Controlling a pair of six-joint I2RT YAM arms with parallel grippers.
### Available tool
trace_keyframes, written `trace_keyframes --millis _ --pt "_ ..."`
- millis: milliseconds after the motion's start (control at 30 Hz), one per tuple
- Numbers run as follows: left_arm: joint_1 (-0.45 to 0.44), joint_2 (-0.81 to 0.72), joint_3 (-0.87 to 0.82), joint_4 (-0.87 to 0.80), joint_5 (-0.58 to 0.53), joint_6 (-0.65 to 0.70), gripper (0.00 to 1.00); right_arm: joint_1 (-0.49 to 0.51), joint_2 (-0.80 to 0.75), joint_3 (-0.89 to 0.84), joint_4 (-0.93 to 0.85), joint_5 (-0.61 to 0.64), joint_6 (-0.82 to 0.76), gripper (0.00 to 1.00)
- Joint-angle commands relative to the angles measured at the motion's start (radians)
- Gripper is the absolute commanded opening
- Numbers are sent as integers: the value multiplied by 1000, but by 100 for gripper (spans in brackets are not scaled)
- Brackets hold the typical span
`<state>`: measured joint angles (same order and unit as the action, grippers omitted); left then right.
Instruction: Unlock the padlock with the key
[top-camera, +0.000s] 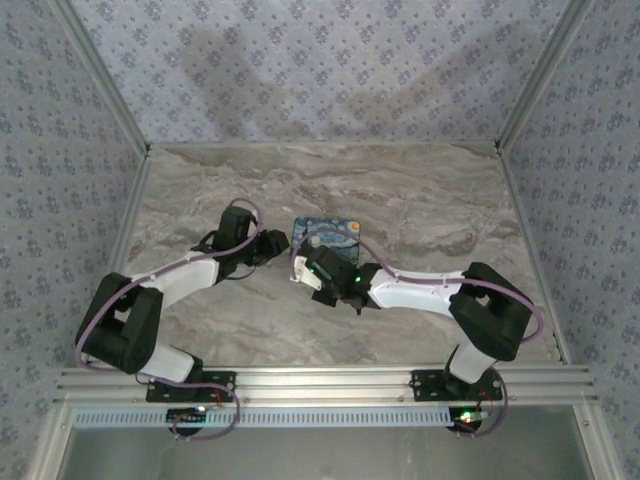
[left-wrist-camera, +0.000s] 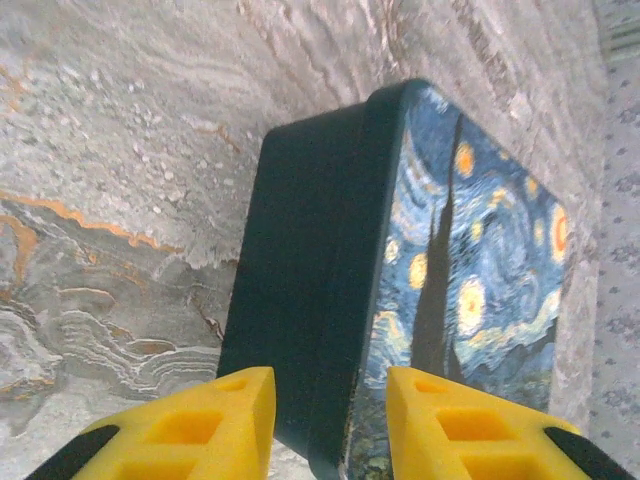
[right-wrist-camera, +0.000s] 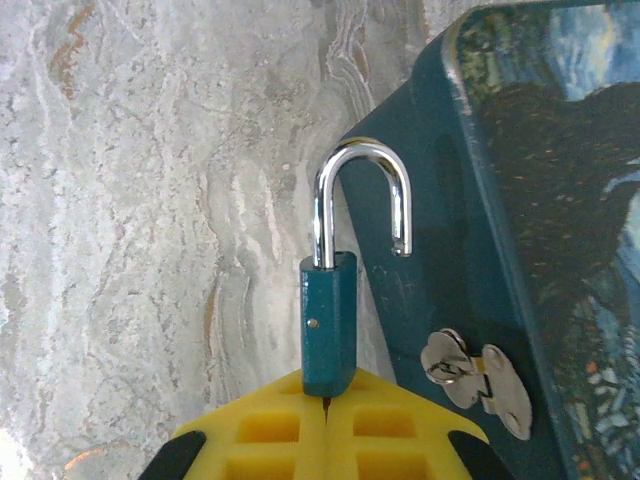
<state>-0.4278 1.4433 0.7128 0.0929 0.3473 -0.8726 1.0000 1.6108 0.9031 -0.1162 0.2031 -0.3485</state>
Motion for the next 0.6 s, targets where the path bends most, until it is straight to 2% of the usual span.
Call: trace_keyframes --millis 0,200,333,567 --pt "4 -68 -13 -48 -25 19 36 -4 -76 -16 -8 13 42 0" --pt "4 -161 -54 -108 -80 40 41 -32 -188 -59 -42 57 144 0" --pt "4 -242 -70 -175 -131 68 45 -85 -273 -84 -83 73 223 0" --pt "6 -358 -91 -283 -231 116 52 -272 -390 -106 -188 58 409 0"
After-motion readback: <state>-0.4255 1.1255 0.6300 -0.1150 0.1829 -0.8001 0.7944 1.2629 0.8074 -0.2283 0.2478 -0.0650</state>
